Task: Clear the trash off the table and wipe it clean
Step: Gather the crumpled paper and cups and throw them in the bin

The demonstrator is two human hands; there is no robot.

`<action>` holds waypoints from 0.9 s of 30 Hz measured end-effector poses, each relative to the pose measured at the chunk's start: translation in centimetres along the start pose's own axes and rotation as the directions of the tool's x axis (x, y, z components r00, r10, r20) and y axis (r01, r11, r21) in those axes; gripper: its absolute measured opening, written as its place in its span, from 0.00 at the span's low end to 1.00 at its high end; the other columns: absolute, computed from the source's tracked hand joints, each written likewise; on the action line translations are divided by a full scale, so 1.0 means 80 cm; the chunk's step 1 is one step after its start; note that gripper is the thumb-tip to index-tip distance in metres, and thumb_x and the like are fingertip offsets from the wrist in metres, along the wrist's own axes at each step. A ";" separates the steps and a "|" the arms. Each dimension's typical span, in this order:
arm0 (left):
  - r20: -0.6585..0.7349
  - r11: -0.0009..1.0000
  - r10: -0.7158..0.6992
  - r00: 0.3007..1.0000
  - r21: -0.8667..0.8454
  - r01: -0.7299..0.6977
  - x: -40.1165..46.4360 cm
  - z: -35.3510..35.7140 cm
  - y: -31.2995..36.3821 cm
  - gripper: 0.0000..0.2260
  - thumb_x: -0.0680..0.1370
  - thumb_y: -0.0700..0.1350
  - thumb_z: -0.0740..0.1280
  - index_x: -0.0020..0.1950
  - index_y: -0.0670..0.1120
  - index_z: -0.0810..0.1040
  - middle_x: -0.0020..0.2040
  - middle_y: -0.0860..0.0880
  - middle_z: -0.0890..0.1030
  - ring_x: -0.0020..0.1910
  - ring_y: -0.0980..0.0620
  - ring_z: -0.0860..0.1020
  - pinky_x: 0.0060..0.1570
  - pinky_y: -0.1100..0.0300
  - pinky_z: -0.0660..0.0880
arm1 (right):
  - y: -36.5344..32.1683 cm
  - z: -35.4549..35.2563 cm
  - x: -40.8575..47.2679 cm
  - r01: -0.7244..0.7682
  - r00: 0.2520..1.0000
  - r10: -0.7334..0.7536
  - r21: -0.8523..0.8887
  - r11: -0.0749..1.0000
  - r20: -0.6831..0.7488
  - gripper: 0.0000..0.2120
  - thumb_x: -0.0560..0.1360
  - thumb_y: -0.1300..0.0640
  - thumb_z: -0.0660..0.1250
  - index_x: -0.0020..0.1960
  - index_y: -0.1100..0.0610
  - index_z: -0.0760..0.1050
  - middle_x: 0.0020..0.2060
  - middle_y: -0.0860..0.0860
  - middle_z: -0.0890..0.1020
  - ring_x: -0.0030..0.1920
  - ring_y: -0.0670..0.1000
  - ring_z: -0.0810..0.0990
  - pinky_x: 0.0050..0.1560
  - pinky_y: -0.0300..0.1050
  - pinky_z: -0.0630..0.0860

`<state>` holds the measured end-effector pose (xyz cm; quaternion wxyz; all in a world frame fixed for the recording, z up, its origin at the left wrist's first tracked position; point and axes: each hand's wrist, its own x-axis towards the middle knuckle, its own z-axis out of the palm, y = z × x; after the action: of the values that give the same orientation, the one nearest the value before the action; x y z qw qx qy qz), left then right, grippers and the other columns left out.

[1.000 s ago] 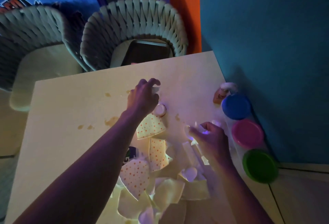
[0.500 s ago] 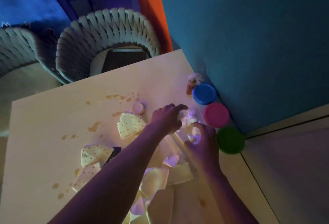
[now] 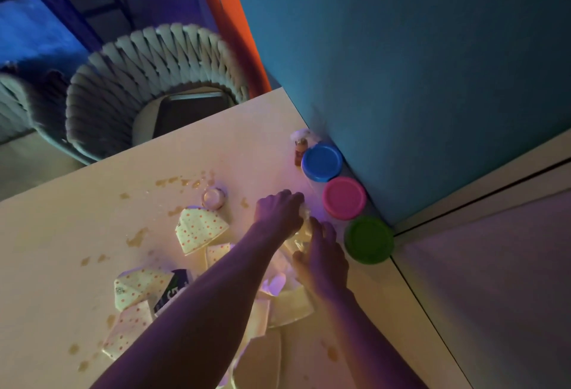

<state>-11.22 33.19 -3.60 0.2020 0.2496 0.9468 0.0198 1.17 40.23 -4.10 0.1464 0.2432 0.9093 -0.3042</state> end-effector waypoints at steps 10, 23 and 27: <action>-0.173 0.903 -0.261 0.950 -0.392 0.177 -0.051 -0.018 -0.024 0.15 0.72 0.56 0.71 0.56 0.52 0.77 0.49 0.48 0.80 0.48 0.42 0.79 0.44 0.51 0.78 | -0.011 -0.012 -0.001 -0.020 0.992 0.039 0.156 0.988 -0.117 0.14 0.74 0.52 0.69 0.59 0.53 0.75 0.58 0.53 0.77 0.56 0.58 0.79 0.48 0.49 0.74; -0.261 0.751 -0.444 0.857 -0.631 0.196 -0.198 -0.006 -0.021 0.12 0.79 0.53 0.65 0.39 0.49 0.70 0.40 0.42 0.82 0.42 0.36 0.79 0.37 0.54 0.65 | -0.017 -0.019 -0.085 -0.089 0.996 0.074 0.440 0.894 0.050 0.18 0.64 0.42 0.70 0.46 0.54 0.77 0.37 0.49 0.81 0.43 0.57 0.80 0.42 0.47 0.74; -0.280 0.754 -0.408 0.869 -0.640 0.148 -0.242 0.011 -0.023 0.11 0.79 0.55 0.66 0.42 0.49 0.72 0.41 0.42 0.83 0.43 0.37 0.80 0.37 0.53 0.69 | -0.019 -0.015 -0.130 -0.122 0.992 0.123 0.478 0.870 0.029 0.21 0.58 0.40 0.67 0.42 0.54 0.76 0.32 0.49 0.78 0.39 0.58 0.79 0.39 0.48 0.75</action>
<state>3.65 22.23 2.57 0.0716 0.0161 0.9383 0.3380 8.95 36.22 1.87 0.0998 0.3290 0.7888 -0.5095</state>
